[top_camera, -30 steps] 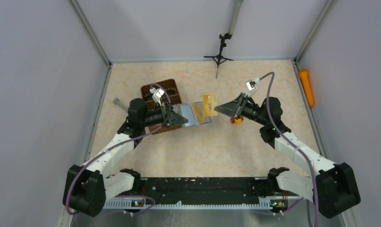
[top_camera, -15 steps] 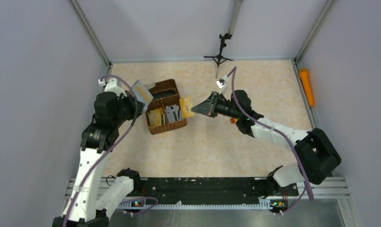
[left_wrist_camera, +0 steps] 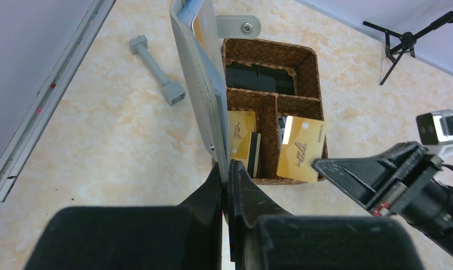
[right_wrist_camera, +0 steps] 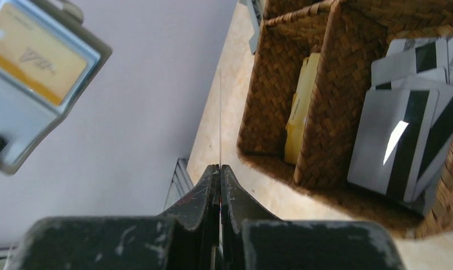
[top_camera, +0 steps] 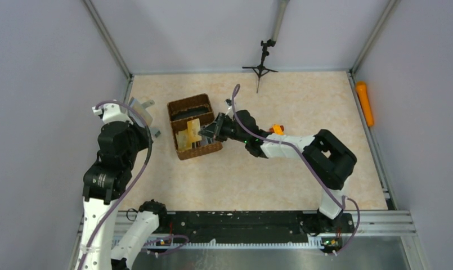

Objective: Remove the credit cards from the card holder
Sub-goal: Place the credit card in the storage box.

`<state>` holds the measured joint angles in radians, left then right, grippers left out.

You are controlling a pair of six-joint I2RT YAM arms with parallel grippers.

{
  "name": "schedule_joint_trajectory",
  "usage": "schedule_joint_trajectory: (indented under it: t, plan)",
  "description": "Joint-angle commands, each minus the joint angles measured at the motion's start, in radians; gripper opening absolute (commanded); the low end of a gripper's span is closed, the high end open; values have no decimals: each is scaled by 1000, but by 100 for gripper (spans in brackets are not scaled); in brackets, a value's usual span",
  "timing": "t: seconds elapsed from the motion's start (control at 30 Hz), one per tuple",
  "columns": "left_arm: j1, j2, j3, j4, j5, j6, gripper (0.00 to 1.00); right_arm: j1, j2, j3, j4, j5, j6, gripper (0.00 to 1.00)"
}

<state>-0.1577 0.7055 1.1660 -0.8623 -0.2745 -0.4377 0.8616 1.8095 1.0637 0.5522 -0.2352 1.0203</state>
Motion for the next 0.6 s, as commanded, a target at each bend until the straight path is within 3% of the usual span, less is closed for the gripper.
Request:
schedule_joint_trajectory:
  t: [0.0, 0.57]
  plan:
    - [3, -24, 21, 35, 1, 10, 0, 34, 98, 143, 19, 109, -12, 0]
    - [3, -15, 3, 59, 93, -2, 0, 97, 346, 395, -105, 147, -64, 0]
